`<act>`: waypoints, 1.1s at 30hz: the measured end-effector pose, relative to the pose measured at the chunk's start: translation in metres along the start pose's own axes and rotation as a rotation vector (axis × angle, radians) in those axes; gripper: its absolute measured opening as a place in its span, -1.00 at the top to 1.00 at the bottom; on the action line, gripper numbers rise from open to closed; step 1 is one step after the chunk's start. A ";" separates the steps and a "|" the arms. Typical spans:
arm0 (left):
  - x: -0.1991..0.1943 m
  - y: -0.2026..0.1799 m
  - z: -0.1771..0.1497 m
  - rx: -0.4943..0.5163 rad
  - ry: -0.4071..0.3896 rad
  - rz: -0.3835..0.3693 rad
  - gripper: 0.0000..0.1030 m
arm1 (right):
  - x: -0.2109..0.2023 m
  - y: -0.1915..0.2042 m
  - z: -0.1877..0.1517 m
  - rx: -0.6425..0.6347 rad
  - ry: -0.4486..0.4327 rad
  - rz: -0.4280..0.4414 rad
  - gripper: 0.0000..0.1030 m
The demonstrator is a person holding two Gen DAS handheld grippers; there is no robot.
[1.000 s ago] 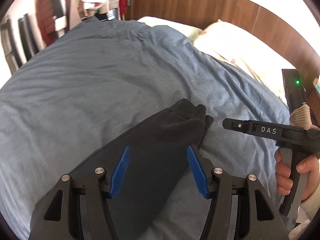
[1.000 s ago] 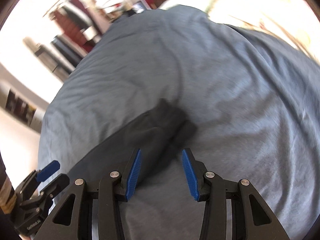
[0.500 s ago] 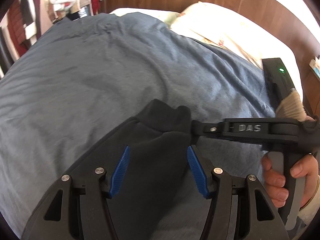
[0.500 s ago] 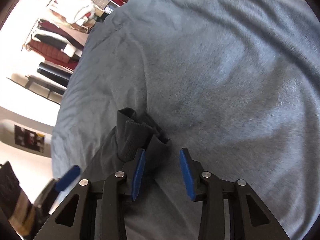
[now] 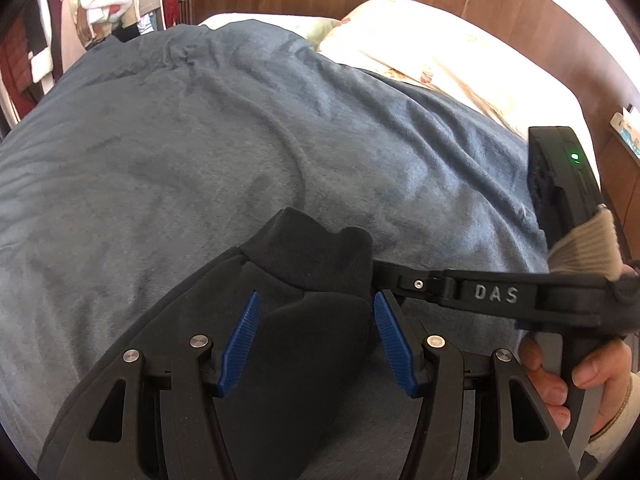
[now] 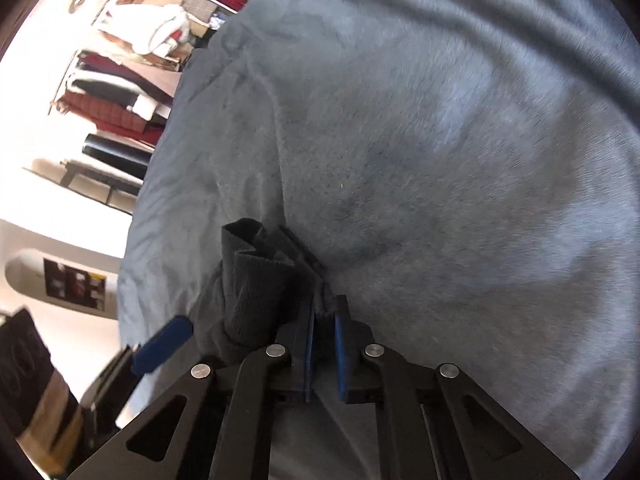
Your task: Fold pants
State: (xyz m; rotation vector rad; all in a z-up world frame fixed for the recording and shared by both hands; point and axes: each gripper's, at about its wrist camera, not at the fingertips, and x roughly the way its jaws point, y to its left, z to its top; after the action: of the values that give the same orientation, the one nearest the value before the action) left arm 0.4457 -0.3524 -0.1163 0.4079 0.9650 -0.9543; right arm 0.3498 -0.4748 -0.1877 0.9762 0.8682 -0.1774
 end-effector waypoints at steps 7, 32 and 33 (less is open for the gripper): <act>0.007 -0.005 -0.004 0.002 0.009 -0.007 -0.13 | -0.009 -0.014 -0.010 0.013 -0.009 -0.053 0.83; -0.013 0.021 -0.011 -0.043 -0.030 0.085 -0.14 | 0.003 0.006 0.001 0.039 0.010 0.037 0.35; -0.013 0.021 -0.011 -0.040 -0.029 0.087 -0.14 | 0.004 0.005 0.000 0.044 0.007 0.041 0.41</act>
State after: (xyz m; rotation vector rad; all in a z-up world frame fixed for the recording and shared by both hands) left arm 0.4550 -0.3273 -0.1136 0.3979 0.9314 -0.8586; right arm 0.3544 -0.4708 -0.1871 1.0351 0.8530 -0.1590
